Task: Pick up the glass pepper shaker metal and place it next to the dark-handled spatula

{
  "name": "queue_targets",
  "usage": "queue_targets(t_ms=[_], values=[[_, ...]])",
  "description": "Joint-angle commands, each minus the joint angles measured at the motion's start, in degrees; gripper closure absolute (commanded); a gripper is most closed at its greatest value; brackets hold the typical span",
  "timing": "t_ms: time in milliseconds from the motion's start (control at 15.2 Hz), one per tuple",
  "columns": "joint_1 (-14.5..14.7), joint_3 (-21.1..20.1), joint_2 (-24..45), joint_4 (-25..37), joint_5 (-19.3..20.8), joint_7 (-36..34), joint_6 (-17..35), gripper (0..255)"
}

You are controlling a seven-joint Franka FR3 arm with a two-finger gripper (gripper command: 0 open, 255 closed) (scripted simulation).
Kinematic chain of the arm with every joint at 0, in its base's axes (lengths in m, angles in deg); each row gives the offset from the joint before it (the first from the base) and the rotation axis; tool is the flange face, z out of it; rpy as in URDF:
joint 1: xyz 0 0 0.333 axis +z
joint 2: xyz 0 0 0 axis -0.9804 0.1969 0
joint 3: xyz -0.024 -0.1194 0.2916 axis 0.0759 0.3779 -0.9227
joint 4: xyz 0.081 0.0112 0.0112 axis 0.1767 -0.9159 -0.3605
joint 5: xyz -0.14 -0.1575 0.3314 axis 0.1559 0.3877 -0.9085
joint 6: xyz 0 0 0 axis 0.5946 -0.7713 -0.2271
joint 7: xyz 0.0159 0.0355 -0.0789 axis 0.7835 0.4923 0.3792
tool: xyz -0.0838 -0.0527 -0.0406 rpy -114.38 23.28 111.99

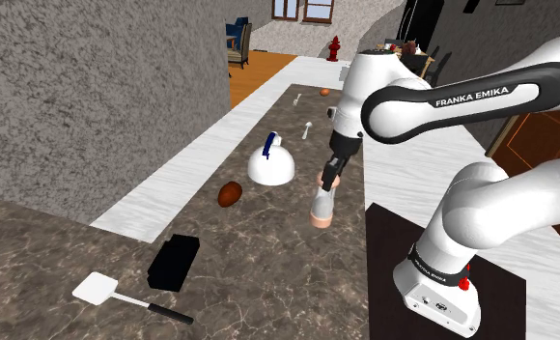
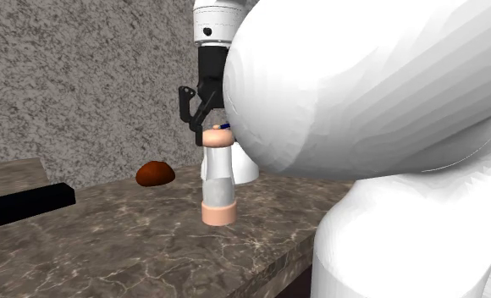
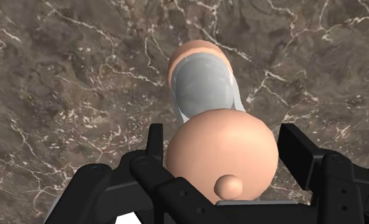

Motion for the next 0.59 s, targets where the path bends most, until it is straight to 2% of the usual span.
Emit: queue_targets(t_ms=[0,528], values=[[0.01,0.2,-1.03,0.91,0.18,-0.1,-1.95,255],[-0.43,1.11,-2.65,6.28,1.13,-0.21,-8.92,255]])
